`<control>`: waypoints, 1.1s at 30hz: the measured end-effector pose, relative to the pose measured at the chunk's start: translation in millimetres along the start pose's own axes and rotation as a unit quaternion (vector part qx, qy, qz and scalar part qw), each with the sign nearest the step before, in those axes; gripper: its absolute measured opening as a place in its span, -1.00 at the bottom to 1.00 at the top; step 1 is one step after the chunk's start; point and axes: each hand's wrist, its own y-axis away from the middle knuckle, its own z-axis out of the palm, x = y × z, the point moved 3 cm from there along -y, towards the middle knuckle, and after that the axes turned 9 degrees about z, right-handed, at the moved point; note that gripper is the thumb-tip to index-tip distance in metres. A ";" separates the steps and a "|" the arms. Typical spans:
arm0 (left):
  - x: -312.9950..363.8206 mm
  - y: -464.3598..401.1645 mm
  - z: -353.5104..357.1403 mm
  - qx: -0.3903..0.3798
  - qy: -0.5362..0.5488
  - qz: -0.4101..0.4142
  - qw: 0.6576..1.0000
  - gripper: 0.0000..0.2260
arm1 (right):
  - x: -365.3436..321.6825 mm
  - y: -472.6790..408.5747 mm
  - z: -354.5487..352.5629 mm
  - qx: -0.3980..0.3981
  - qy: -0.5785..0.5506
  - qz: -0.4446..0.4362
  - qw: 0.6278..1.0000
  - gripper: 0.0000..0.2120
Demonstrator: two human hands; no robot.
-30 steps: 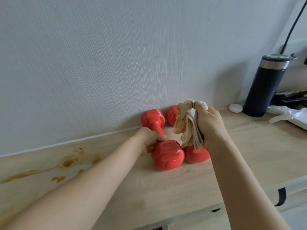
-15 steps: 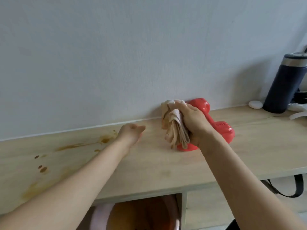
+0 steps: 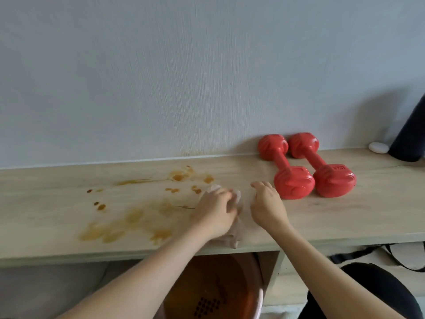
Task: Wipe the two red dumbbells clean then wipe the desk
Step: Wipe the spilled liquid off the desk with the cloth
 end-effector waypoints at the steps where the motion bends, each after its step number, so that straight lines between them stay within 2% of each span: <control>1: 0.2 -1.0 12.7 -0.057 -0.069 0.028 0.996 -0.64 | 2.5 -5.5 3.7 -0.007 0.012 0.000 1.000 -0.59; 3: -6.6 -3.0 22.9 -0.102 -0.140 0.045 0.984 -0.53 | 2.8 -19.1 9.4 -0.002 0.023 -0.009 1.000 -0.66; 5: -21.3 -12.8 23.4 -0.107 -0.140 0.042 0.983 -0.52 | -1.3 -33.2 15.1 0.007 0.035 -0.016 0.999 -0.72; 9: -57.5 -51.5 15.9 -0.099 -0.138 0.014 0.985 -0.53 | -12.6 -60.6 32.8 0.006 0.042 -0.019 0.999 -0.67; 14: -92.1 -92.7 11.3 -0.096 -0.148 0.000 0.984 -0.54 | -11.6 -71.9 50.4 0.058 0.137 -0.038 0.988 -0.71; 22: -124.3 -108.4 1.8 -0.067 -0.134 -0.058 0.987 -0.52 | -10.4 -69.2 48.0 0.054 0.143 -0.044 0.987 -0.68; 26: -167.5 -90.4 -24.2 -0.050 -0.156 -0.129 0.978 -0.51 | -10.8 -68.2 47.8 0.045 0.141 -0.036 0.988 -0.66; 29: -205.3 -66.1 -53.6 -0.050 -0.178 -0.231 0.955 -0.52 | -11.0 -68.5 50.5 0.051 0.148 -0.035 0.987 -0.66; 31: -213.7 -60.0 -61.5 -0.048 -0.181 -0.290 0.939 -0.53 | -10.9 -68.8 51.6 0.058 0.152 -0.029 0.986 -0.66; 33: -208.5 -60.6 -58.6 -0.046 -0.193 -0.314 0.928 -0.52 | -10.8 -69.0 52.8 0.064 0.155 -0.024 0.986 -0.68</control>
